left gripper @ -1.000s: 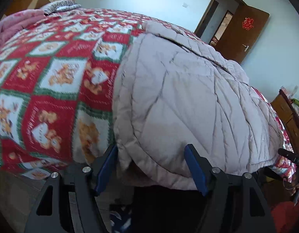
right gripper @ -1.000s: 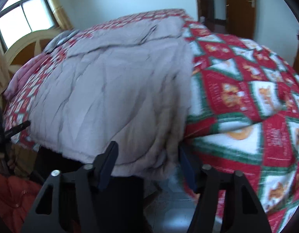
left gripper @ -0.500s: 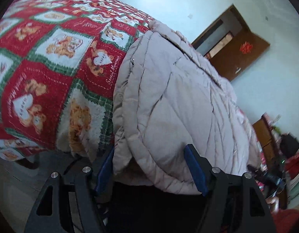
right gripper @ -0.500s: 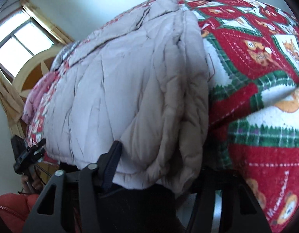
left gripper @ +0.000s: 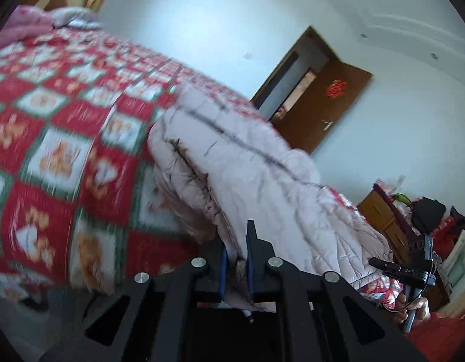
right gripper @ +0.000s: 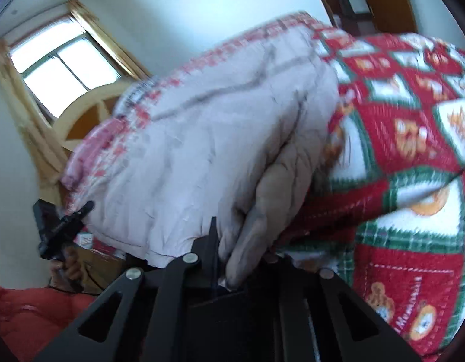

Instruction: Fold large clothes

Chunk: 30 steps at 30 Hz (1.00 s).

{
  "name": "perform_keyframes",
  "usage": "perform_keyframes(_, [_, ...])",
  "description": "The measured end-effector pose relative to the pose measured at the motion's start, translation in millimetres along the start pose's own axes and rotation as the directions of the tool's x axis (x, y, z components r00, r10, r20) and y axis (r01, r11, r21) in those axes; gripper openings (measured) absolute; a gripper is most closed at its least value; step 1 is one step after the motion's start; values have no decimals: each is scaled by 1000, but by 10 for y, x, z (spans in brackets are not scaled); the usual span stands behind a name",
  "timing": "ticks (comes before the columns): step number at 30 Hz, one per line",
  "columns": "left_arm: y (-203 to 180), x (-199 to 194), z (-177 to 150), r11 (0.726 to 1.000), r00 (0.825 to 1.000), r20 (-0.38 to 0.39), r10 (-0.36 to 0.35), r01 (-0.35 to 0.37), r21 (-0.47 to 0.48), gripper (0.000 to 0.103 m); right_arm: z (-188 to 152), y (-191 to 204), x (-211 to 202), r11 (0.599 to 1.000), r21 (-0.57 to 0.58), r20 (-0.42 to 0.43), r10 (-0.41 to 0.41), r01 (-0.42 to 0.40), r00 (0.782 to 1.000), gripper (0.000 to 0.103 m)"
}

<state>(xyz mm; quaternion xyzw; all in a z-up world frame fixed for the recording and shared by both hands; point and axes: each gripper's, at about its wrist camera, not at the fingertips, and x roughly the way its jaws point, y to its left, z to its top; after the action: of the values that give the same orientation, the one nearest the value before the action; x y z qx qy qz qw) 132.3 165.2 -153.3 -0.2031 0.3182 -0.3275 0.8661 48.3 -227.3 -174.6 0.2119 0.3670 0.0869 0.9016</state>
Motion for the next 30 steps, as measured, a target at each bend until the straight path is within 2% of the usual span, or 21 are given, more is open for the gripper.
perform_keyframes(2, [-68, -57, 57, 999, 999, 28, -40, 40, 1, 9, 31, 72, -123, 1000, -25, 27, -2, 3, 1000, 15])
perform_keyframes(5, [-182, -133, 160, 994, 992, 65, -108, 108, 9, 9, 66, 124, -215, 997, 16, 66, 72, -73, 995, 15])
perform_keyframes(11, [-434, -428, 366, 982, 975, 133, -181, 172, 78, 9, 94, 308, -478, 986, -6, 102, 166, -166, 981, 15])
perform_keyframes(14, [-593, -565, 487, 976, 966, 166, -196, 176, 130, 9, 175, 370, -708, 980, -24, 156, 201, -199, 967, 15])
perform_keyframes(16, [-693, -576, 603, 976, 968, 176, -180, 154, 152, 9, 315, 359, -810, 973, -16, 203, 228, -229, 952, 15])
perform_keyframes(19, [-790, -473, 901, 980, 974, 173, -145, 118, 160, 9, 695, 287, -875, 961, 14, 273, 262, -276, 926, 15])
perform_keyframes(22, [-761, -232, 1312, 991, 978, 181, -101, 83, 106, 9, 1049, 259, -830, 957, 11, 314, 273, -291, 909, 15])
perform_keyframes(26, [-663, 165, 1765, 997, 983, 185, 18, -33, 75, 9, 1649, 198, -596, 963, 23, 354, 244, -269, 903, 15])
perform_keyframes(30, [-454, 744, 2167, 988, 975, 161, 152, -153, -7, 9, 2240, 46, -201, 972, 69, 366, 185, -225, 912, 15])
